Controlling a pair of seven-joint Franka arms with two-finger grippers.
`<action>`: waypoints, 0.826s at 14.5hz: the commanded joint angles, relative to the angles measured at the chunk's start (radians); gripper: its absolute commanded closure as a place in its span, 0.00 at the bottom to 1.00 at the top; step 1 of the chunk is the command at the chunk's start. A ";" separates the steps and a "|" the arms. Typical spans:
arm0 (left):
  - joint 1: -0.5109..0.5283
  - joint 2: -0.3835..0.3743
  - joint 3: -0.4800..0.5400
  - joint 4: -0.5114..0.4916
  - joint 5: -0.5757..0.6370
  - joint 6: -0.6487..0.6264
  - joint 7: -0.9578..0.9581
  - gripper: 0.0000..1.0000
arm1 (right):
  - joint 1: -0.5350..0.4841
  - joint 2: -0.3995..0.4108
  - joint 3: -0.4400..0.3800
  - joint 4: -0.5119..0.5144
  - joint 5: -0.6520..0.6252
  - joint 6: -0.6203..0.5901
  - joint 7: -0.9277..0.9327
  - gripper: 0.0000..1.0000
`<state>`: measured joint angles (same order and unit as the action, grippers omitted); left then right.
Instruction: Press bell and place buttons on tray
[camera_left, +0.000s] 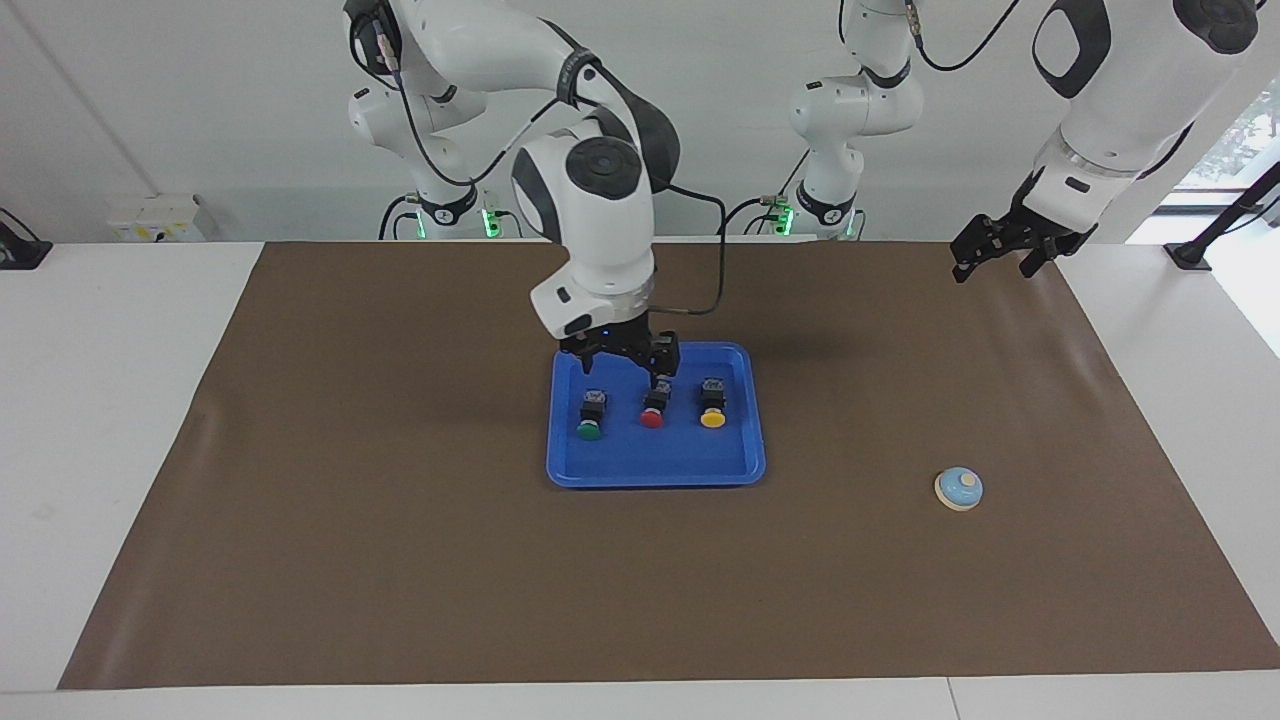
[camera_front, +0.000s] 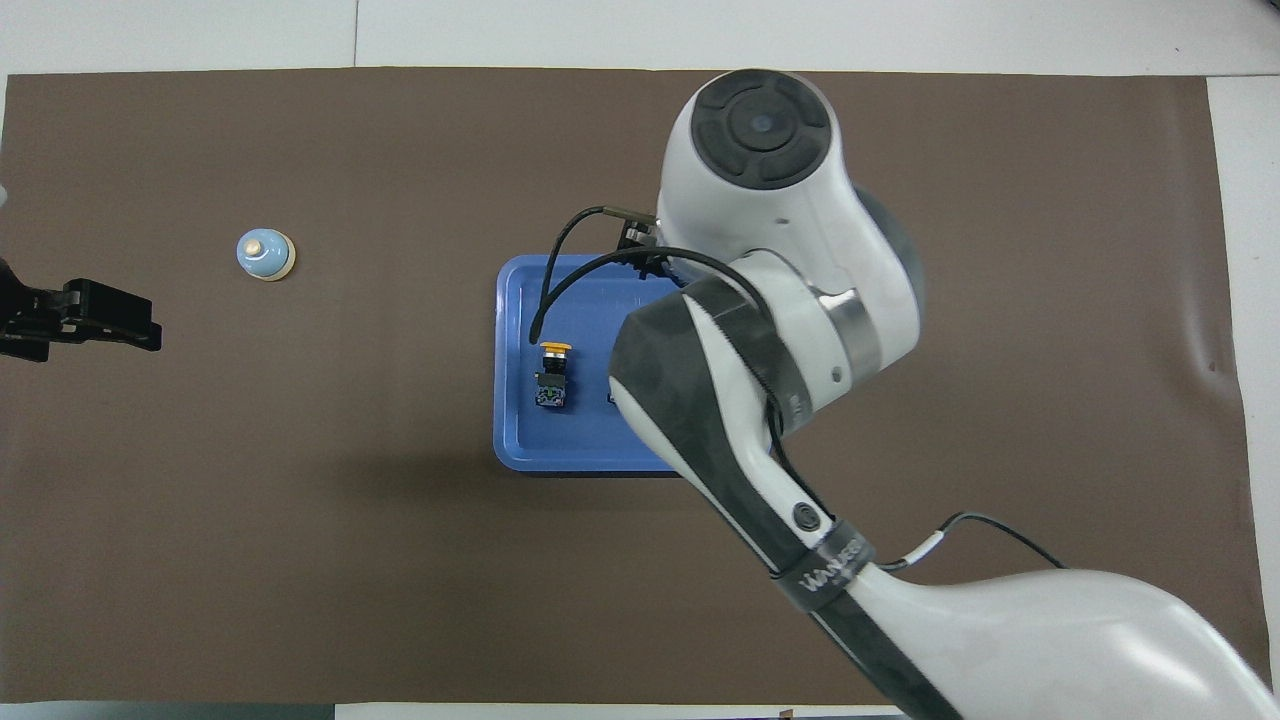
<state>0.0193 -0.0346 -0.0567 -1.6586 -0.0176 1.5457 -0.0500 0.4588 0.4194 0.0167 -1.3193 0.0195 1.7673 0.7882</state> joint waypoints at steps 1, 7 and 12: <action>0.002 -0.015 0.002 -0.007 -0.013 -0.007 0.006 0.00 | -0.109 -0.066 0.012 -0.015 0.014 -0.060 -0.156 0.00; 0.002 -0.015 0.002 -0.007 -0.013 -0.007 0.006 0.00 | -0.336 -0.145 0.011 -0.021 0.000 -0.180 -0.593 0.00; 0.002 -0.015 0.002 -0.007 -0.013 -0.009 0.006 0.00 | -0.454 -0.214 0.011 -0.041 -0.001 -0.267 -0.760 0.00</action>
<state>0.0193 -0.0346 -0.0567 -1.6586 -0.0176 1.5457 -0.0500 0.0364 0.2568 0.0142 -1.3197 0.0180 1.5263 0.0763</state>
